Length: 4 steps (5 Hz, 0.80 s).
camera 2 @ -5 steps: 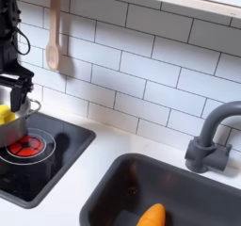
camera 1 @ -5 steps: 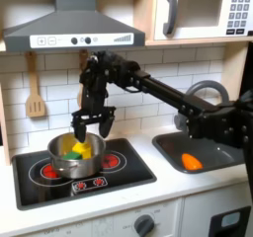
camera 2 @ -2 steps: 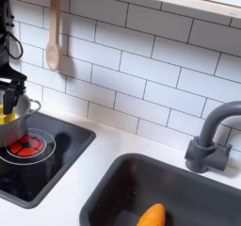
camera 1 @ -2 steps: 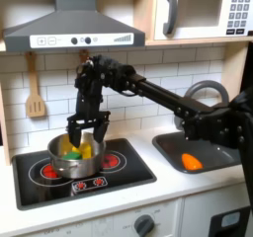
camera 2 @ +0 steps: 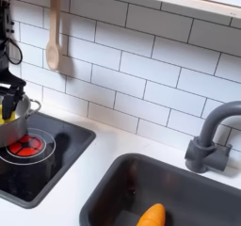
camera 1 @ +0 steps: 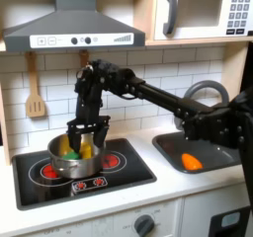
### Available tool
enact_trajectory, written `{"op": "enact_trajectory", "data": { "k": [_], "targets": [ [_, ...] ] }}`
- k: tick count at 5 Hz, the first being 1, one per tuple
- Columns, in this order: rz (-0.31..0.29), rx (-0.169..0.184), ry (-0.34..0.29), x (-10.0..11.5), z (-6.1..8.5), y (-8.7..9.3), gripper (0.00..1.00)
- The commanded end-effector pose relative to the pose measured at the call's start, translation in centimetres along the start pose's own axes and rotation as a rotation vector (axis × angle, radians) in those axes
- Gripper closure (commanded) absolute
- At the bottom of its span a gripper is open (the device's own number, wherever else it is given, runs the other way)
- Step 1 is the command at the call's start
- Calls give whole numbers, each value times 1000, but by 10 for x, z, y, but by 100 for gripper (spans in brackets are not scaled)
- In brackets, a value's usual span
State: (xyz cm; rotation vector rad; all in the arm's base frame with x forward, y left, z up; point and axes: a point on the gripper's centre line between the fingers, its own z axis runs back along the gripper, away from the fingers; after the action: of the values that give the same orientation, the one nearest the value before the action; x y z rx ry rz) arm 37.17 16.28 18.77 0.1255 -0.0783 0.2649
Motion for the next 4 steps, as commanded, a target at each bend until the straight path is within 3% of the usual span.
{"op": "enact_trajectory", "data": {
  "k": [1,4],
  "targets": [
    [-1,12,11,0,-9,-1,0],
    [-2,21,35,-1,-21,1,0]
  ]
}}
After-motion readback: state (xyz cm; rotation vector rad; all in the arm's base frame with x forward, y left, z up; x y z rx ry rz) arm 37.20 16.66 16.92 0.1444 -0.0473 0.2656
